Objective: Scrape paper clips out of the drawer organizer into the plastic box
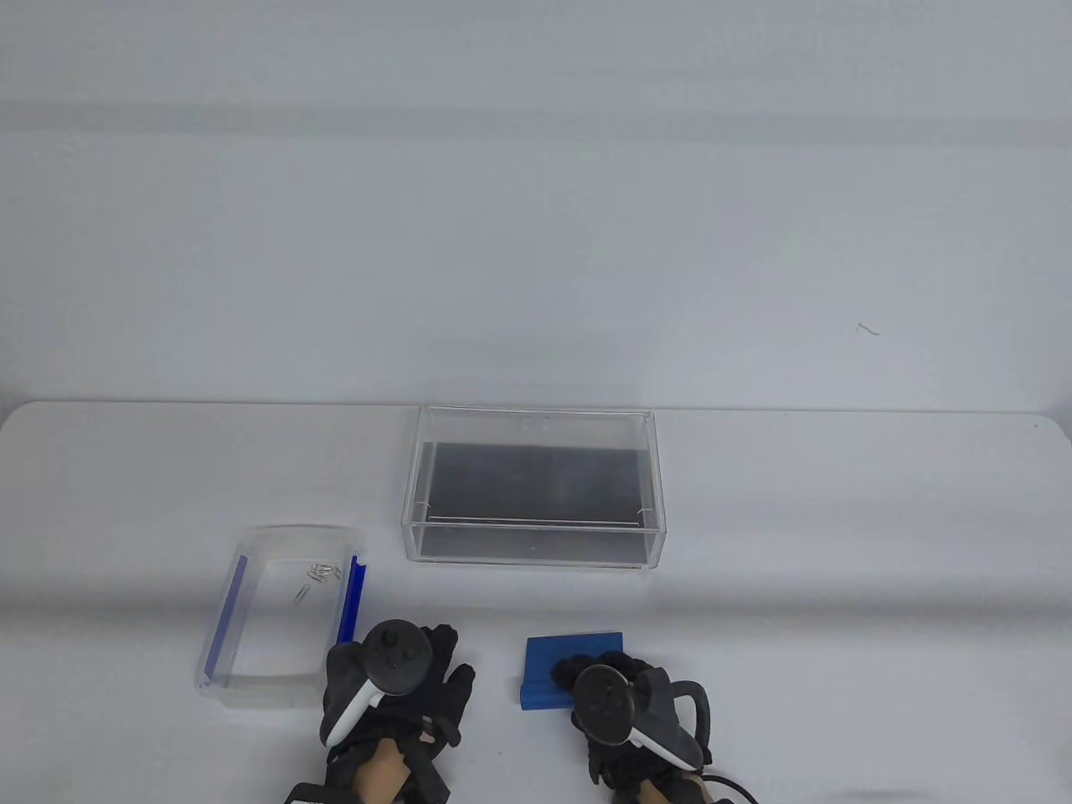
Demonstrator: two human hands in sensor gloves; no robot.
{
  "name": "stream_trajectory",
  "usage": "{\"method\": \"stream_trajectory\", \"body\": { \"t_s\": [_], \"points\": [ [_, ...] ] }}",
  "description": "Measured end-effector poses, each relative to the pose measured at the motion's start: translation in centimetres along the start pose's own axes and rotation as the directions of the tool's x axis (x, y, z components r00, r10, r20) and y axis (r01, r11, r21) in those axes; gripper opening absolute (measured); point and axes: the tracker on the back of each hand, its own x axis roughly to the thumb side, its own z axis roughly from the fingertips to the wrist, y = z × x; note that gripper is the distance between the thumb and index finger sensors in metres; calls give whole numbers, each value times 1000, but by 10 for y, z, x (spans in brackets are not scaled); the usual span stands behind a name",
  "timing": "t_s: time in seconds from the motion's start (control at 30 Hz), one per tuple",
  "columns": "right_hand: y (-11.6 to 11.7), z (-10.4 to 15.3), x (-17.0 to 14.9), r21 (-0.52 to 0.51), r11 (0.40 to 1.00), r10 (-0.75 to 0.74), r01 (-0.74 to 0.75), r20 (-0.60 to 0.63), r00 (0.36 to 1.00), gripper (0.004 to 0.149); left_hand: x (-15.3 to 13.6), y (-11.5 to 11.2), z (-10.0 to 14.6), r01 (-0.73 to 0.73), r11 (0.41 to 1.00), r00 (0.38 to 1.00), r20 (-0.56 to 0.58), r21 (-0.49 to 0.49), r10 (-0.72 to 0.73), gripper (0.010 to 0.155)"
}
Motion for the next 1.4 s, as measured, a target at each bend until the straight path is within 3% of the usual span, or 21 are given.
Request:
{"method": "stream_trajectory", "body": {
  "t_s": [0.2, 0.47, 0.63, 0.8, 1.03, 1.2, 1.4],
  "points": [
    [14, -4, 7, 77, 994, 70, -72, 31, 997, 56, -2, 0, 0, -1, 1000, 1000, -2, 1, 1, 69],
    [13, -5, 5, 97, 994, 38, -40, 29, 999, 54, -1, 1, 1, 3, 1000, 1000, -7, -8, -3, 69],
    [-4, 0, -3, 5, 999, -48, 48, 6, 999, 56, 0, 2, 0, 3, 1000, 1000, 3, -4, -3, 68],
    [-28, 12, -22, -77, 974, -215, 212, -41, 976, 58, -2, 2, -1, -7, 1000, 1000, 10, 5, 7, 68],
    [-56, 30, -63, -220, 879, -449, 423, -87, 889, 61, -3, 5, -1, -41, 999, 999, 21, 12, 40, 68],
    [-55, 34, -95, -244, 862, -487, 444, -160, 858, 63, -5, 7, -2, -53, 998, 998, 20, 15, 53, 68],
    [-39, 32, -117, -166, 882, -470, 440, -256, 845, 64, -7, 9, -1, -58, 998, 998, 11, 21, 58, 68]
  ]
}}
